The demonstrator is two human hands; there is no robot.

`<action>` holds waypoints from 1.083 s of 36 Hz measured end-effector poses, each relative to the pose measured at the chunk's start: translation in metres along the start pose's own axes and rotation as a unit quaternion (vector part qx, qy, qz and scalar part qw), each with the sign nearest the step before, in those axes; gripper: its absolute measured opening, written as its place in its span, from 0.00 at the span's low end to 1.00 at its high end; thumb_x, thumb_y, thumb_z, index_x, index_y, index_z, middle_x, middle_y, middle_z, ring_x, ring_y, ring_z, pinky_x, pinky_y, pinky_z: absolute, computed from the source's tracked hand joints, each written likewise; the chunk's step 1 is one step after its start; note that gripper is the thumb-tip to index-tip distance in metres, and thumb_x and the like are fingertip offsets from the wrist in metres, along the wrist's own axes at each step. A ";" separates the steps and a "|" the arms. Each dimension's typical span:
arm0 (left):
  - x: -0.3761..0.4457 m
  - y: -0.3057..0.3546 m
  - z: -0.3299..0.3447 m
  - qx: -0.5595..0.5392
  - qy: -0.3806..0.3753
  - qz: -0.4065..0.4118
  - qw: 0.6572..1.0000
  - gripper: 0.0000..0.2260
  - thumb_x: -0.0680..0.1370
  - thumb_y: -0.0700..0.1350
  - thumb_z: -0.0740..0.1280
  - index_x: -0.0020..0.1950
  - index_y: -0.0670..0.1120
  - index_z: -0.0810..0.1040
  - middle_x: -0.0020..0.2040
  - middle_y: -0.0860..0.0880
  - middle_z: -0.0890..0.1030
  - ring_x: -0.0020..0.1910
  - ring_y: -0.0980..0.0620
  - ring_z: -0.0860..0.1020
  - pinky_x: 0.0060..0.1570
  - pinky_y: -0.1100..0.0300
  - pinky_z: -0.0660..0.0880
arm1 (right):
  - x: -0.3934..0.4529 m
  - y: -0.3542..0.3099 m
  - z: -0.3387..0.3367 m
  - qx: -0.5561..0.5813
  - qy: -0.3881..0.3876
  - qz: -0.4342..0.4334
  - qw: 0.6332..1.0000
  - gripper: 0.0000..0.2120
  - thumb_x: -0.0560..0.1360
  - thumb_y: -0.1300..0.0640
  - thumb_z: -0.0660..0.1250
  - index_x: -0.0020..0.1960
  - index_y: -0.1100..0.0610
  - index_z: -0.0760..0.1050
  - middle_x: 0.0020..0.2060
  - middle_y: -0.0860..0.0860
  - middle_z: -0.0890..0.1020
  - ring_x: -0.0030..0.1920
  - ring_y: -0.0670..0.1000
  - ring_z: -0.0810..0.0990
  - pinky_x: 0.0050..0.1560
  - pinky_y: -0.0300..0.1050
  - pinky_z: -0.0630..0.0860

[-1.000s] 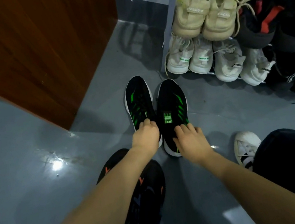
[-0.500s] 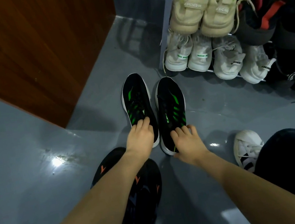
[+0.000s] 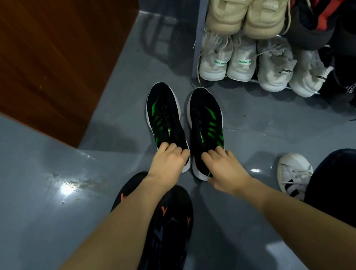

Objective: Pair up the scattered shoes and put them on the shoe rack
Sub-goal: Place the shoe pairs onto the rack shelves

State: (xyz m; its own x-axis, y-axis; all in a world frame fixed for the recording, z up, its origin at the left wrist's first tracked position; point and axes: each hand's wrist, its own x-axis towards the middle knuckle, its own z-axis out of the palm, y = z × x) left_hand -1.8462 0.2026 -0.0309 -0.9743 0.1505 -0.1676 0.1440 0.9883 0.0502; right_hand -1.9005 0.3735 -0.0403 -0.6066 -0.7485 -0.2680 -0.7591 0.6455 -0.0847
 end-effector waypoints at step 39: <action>0.016 -0.009 -0.220 -0.040 -0.044 -0.185 0.981 0.18 0.72 0.39 0.70 0.59 0.43 0.66 0.57 0.44 0.72 0.57 0.45 0.72 0.42 0.58 0.69 | 0.017 0.020 -0.241 -0.016 0.034 -0.168 0.985 0.25 0.47 0.68 0.75 0.42 0.59 0.71 0.33 0.52 0.74 0.35 0.55 0.74 0.26 0.39 0.58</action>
State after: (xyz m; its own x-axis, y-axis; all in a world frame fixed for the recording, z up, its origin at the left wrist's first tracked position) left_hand -1.9012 0.1905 0.1824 -0.9381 -0.2142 -0.2722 -0.2352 0.9708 0.0467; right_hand -1.9828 0.3366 0.1846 -0.3334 -0.9281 -0.1659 -0.9260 0.3554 -0.1271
